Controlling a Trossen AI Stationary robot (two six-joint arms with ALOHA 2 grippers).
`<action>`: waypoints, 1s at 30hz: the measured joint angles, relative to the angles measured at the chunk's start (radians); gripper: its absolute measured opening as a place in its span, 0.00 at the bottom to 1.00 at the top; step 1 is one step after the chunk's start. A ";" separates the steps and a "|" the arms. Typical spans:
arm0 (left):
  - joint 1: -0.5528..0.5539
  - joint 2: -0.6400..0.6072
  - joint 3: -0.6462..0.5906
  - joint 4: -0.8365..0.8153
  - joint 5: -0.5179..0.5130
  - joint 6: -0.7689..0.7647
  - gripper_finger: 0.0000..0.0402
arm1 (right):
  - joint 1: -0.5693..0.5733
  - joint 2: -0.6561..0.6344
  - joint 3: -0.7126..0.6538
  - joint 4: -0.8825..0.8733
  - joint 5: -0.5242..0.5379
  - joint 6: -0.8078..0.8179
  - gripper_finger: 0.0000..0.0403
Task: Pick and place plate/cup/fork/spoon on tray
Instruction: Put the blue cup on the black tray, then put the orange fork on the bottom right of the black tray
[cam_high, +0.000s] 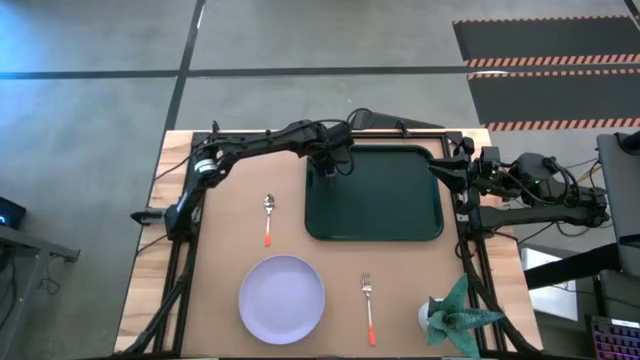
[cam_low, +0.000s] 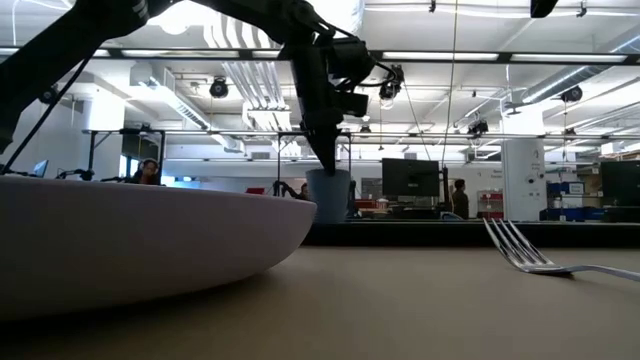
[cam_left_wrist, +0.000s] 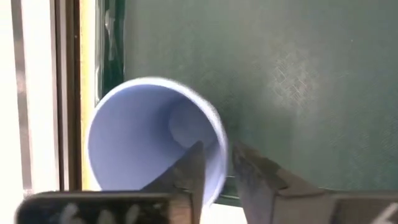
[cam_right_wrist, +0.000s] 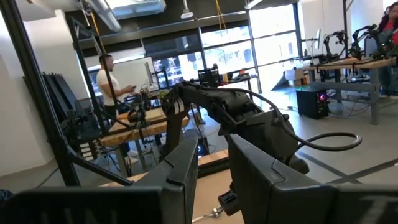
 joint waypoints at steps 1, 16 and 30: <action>0.000 0.000 0.000 0.000 0.000 0.000 0.21 | 0.000 0.000 0.000 0.000 0.000 0.000 0.20; -0.042 -0.174 0.066 -0.006 0.002 -0.010 0.34 | 0.000 0.000 0.000 -0.052 0.000 0.064 0.20; -0.054 -0.615 -0.072 -0.151 -0.005 -0.250 0.34 | 0.005 0.102 0.016 -0.173 -0.071 0.264 0.20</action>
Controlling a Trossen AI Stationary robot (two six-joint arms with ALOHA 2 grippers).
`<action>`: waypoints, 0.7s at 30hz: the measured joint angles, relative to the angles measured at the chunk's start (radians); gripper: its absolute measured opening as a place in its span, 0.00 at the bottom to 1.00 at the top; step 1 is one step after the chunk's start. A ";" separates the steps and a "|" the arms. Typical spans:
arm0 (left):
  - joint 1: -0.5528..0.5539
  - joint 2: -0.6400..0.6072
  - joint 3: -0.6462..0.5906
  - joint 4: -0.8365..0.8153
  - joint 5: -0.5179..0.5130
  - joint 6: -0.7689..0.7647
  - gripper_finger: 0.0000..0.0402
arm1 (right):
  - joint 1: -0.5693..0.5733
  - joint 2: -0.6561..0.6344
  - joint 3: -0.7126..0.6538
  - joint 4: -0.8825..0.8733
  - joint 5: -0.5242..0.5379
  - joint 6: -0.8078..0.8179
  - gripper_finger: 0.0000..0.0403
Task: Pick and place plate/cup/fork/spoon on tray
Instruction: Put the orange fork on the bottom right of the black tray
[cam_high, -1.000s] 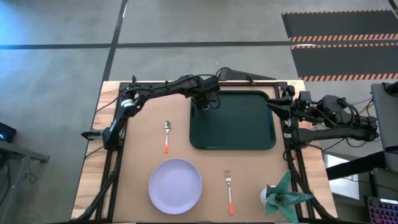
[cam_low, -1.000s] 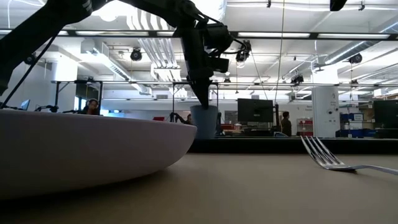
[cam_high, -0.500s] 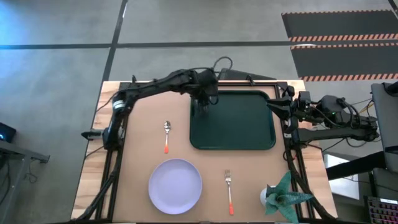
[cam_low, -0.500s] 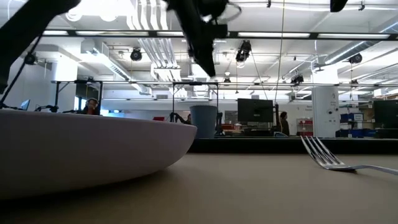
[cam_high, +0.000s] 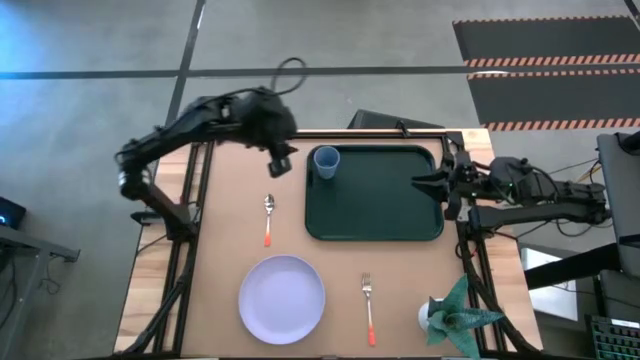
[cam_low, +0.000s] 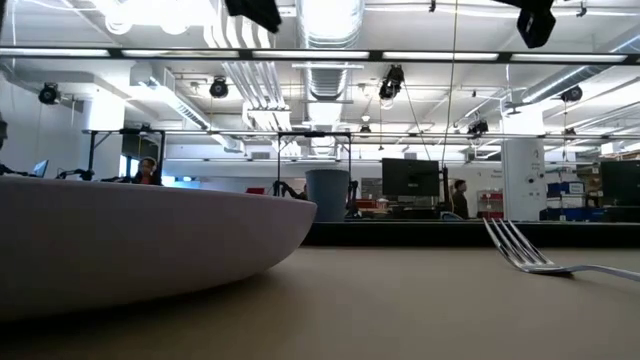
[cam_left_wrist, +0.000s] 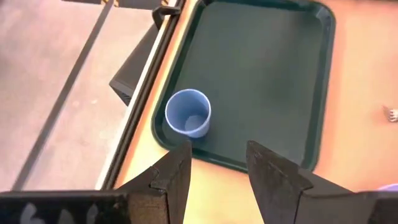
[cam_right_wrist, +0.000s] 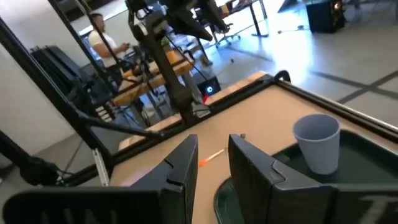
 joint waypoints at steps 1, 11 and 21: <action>0.000 -0.027 -0.023 0.000 0.000 -0.018 0.34 | 0.000 0.014 0.012 0.003 -0.011 0.001 0.20; 0.000 -0.244 -0.344 0.006 -0.002 -0.210 0.34 | 0.021 0.187 0.196 -0.083 -0.096 -0.015 0.20; -0.001 -0.356 -0.810 0.052 -0.002 -0.531 0.34 | 0.033 0.389 0.448 -0.280 -0.095 -0.137 0.20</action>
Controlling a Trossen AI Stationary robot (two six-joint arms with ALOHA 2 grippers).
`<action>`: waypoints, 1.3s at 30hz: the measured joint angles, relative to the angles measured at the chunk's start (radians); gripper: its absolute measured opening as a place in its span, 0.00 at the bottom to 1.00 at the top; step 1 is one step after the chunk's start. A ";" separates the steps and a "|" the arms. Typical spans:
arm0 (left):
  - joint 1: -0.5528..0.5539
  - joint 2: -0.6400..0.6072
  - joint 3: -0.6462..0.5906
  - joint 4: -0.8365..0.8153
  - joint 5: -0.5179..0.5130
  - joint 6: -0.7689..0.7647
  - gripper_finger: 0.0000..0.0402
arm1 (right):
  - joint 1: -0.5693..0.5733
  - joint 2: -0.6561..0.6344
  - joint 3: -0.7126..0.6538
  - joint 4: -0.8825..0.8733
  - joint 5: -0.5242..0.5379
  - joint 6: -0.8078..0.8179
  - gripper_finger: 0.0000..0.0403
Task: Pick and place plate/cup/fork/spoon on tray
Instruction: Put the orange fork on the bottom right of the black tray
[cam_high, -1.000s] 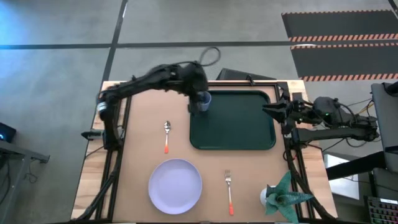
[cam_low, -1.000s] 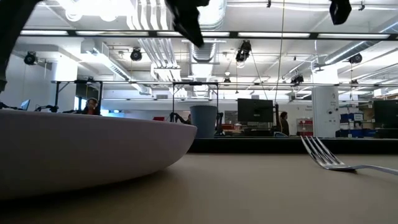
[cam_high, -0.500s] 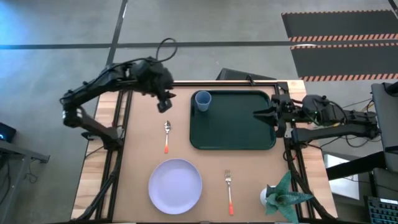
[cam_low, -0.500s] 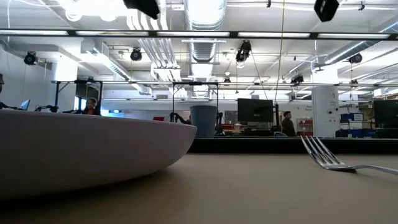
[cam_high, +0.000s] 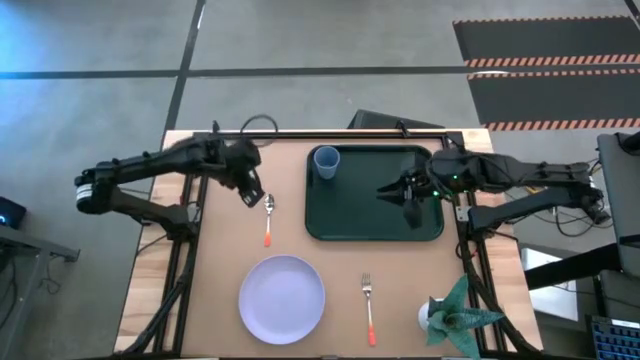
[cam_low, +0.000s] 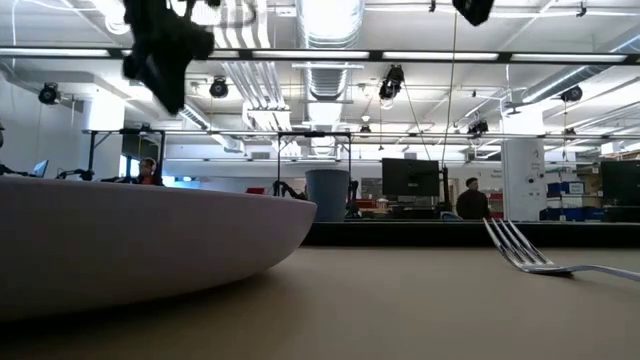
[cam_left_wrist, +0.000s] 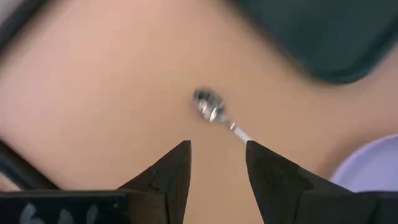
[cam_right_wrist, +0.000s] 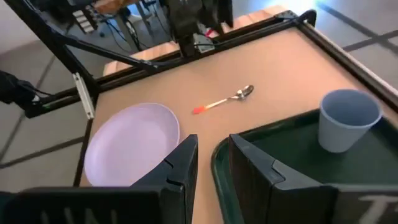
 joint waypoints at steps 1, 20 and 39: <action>0.000 -0.001 -0.042 0.014 0.001 -0.022 0.34 | 0.000 0.017 0.028 -0.015 0.000 -0.018 0.20; 0.000 0.003 -0.243 0.223 0.120 -0.083 0.34 | 0.033 0.228 0.232 -0.498 0.000 0.198 0.20; 0.000 -0.013 -0.238 0.218 0.079 0.042 0.34 | 0.360 0.531 0.196 -0.573 -0.053 0.821 0.20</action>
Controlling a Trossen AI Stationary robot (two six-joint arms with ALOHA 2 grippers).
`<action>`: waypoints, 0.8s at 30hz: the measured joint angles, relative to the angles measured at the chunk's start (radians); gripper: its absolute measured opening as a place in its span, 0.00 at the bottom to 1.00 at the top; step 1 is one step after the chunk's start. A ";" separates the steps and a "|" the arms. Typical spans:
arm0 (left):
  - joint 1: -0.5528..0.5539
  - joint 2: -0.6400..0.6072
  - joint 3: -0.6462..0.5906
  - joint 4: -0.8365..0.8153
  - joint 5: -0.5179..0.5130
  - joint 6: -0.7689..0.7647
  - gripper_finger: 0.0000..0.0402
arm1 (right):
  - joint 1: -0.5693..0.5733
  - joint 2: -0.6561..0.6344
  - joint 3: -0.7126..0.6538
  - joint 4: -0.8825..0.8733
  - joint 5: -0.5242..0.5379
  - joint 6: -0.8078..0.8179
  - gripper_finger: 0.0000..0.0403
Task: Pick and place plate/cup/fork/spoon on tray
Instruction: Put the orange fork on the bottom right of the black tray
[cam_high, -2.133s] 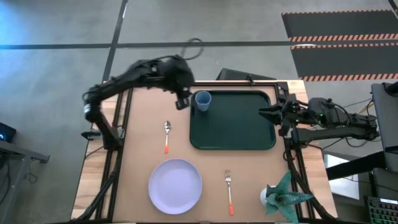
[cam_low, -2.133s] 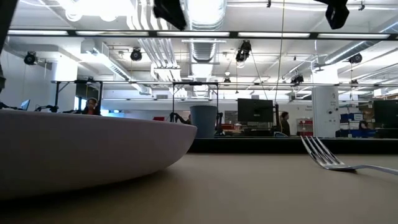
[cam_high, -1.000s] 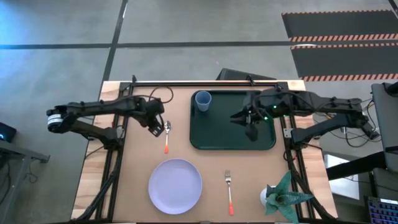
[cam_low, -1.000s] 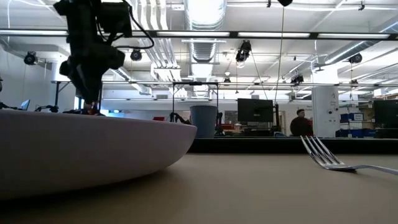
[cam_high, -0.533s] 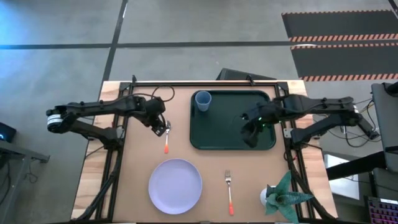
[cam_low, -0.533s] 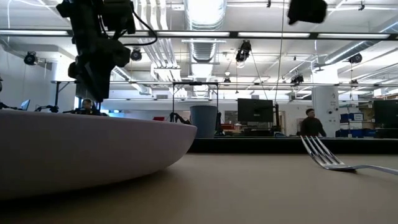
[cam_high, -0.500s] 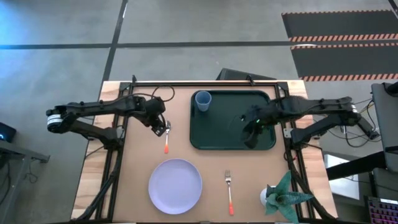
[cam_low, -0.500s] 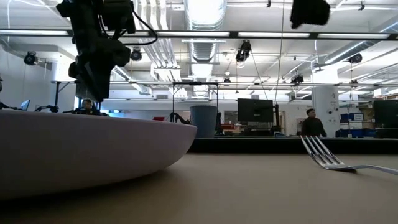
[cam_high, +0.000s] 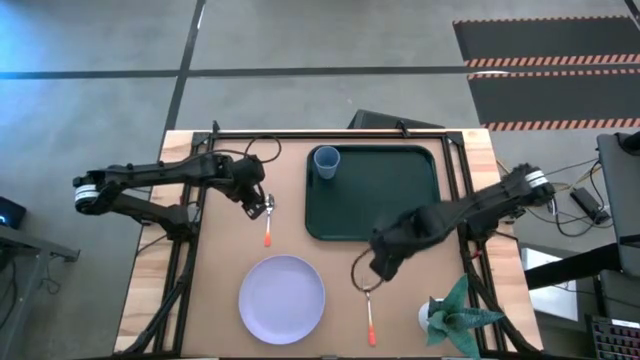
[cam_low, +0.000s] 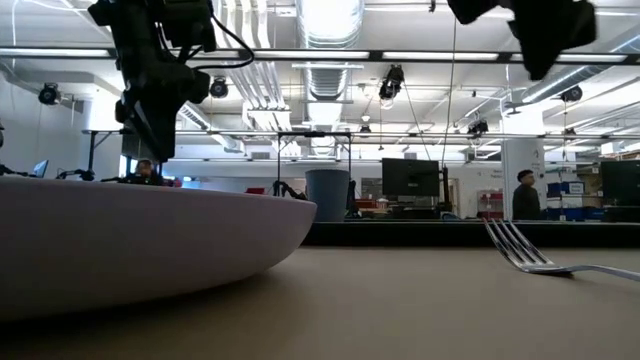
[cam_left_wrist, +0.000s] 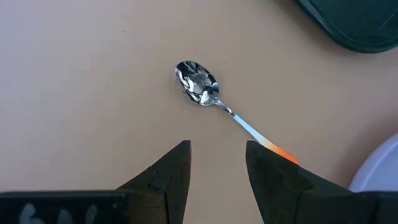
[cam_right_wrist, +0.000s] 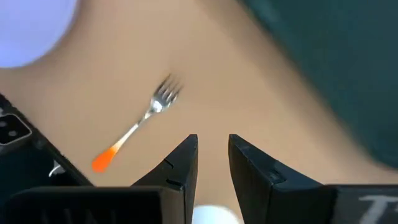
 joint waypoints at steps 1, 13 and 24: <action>0.000 -0.002 -0.001 0.000 0.000 0.004 0.34 | 0.019 0.019 0.000 0.020 0.000 0.031 0.20; 0.000 -0.058 -0.004 -0.001 0.000 0.032 0.34 | 0.181 0.214 0.000 0.321 -0.018 0.319 0.20; 0.000 -0.125 -0.005 0.000 0.001 -0.003 0.34 | 0.202 0.319 0.000 0.329 -0.074 0.336 0.40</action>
